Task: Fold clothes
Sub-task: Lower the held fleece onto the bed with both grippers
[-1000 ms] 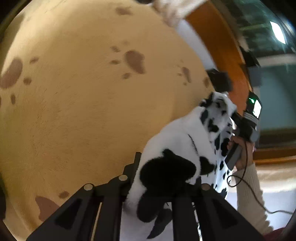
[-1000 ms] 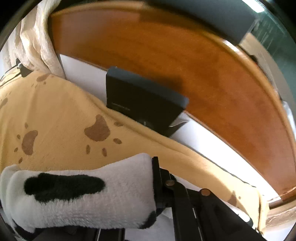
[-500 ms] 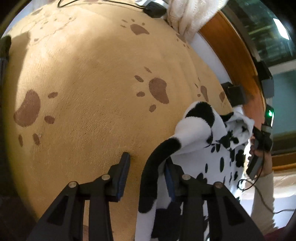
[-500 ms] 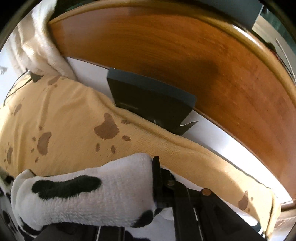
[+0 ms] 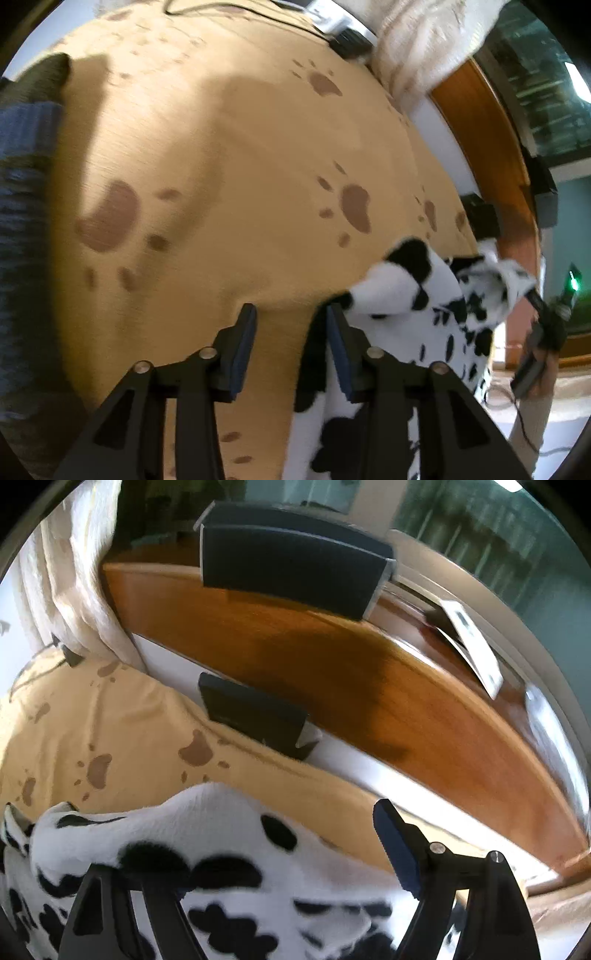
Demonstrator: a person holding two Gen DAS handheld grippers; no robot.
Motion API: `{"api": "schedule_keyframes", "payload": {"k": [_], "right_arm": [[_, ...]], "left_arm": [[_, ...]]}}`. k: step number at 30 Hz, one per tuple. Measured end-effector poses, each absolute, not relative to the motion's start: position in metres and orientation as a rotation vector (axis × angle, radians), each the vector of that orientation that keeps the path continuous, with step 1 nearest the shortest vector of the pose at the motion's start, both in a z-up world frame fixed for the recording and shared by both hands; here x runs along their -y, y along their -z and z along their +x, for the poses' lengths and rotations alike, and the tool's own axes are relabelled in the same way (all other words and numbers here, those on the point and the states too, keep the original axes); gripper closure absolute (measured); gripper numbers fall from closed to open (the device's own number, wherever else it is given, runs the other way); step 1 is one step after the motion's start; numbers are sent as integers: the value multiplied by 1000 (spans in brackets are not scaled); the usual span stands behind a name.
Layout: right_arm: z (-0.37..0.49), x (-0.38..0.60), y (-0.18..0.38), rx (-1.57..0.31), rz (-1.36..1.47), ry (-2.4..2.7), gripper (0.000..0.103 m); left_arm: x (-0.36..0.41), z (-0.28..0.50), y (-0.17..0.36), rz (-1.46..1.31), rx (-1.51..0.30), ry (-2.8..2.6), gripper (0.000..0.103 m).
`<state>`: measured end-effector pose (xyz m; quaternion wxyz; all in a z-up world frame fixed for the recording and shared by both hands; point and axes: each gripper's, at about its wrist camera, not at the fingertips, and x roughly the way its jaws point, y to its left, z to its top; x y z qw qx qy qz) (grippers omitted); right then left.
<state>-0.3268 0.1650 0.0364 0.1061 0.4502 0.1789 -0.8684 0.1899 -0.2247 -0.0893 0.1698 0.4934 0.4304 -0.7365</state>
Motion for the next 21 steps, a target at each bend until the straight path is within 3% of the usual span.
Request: {"api": "schedule_keyframes", "payload": {"k": [5, 10, 14, 17, 21], "right_arm": [[-337, -164, -17, -446, 1385, 2555, 19], [-358, -152, -43, -337, 1344, 2577, 19], [-347, -143, -44, -467, 1356, 2541, 19], [-325, -143, -5, -713, 1468, 2431, 19], [-294, -123, 29, -896, 1457, 2268, 19]], "left_arm": [[203, 179, 67, 1406, -1078, 2230, 47], [134, 142, 45, 1562, -899, 2516, 46], [84, 113, 57, 1731, -740, 2676, 41], [70, 95, 70, 1792, -666, 2698, 41], [79, 72, 81, 1783, -683, 2677, 41]]}}
